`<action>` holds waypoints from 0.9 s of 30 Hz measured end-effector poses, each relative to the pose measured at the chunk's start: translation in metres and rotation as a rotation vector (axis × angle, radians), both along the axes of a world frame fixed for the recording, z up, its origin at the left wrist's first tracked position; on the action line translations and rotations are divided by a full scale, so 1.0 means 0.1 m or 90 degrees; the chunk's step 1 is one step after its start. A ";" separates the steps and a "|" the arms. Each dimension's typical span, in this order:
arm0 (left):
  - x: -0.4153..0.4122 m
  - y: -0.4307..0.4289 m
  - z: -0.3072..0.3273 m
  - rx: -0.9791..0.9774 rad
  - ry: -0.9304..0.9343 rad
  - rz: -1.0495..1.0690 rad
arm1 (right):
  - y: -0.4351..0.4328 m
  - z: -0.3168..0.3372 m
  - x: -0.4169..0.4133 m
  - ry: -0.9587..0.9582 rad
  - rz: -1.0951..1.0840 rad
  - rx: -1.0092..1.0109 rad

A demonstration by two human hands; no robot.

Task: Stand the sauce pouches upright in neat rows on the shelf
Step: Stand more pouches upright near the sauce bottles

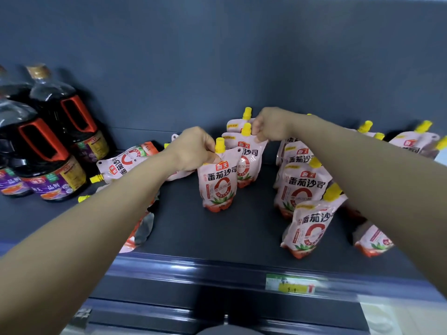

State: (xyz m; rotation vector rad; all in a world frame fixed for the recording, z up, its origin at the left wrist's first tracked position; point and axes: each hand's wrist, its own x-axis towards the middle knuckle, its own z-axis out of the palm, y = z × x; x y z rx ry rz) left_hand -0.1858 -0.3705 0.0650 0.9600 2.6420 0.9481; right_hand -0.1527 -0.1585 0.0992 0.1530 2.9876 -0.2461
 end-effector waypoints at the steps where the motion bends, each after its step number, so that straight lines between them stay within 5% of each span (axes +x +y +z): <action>1: 0.01 0.04 0.00 0.002 0.001 -0.004 | 0.00 0.00 -0.01 0.006 0.002 0.005; 27: 0.01 0.03 0.04 0.121 -0.154 -0.056 | -0.21 0.28 0.06 0.171 0.025 0.000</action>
